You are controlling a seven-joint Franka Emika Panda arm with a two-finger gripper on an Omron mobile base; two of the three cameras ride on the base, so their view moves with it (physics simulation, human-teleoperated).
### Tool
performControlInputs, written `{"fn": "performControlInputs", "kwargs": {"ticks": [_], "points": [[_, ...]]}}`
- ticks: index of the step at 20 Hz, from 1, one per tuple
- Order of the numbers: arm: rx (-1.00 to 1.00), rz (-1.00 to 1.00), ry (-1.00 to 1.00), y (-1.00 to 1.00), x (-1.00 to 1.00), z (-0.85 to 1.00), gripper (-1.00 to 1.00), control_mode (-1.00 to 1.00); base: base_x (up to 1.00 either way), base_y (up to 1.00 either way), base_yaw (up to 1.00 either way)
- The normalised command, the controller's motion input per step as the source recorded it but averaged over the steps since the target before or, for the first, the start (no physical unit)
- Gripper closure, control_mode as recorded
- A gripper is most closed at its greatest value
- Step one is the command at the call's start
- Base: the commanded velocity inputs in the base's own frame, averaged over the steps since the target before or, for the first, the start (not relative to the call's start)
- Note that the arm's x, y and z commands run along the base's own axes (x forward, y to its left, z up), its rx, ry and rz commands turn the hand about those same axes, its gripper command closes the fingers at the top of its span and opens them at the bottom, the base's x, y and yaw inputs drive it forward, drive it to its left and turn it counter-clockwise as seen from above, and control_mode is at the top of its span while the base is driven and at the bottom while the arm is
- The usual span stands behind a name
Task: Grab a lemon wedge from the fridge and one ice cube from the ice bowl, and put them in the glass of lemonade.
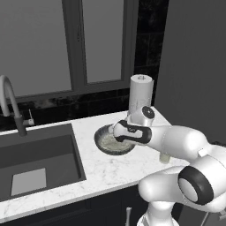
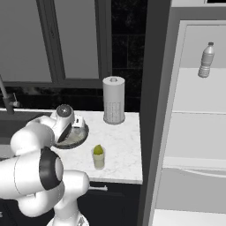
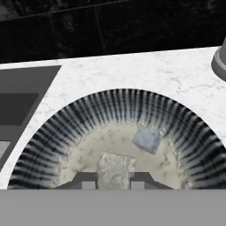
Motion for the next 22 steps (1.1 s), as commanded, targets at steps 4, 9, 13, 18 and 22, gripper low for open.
{"fn": "performControlInputs", "kwargs": {"ticks": [4,9,13,18,22], "points": [[-0.01,-0.03,0.09,0.09,0.0,0.19,1.0,-1.0,0.0,0.0,0.0],[0.0,0.0,0.3,-0.13,0.0,0.54,1.0,-1.0,0.0,0.0,0.0],[-0.08,0.0,0.39,-0.23,-0.03,0.5,1.0,-1.0,0.0,0.0,0.0],[-0.16,0.0,0.3,-0.34,-0.13,0.26,1.0,-1.0,0.0,0.0,0.0],[-0.14,0.0,0.09,-0.59,-0.34,-0.02,1.0,-1.0,0.0,0.0,0.0]]}}
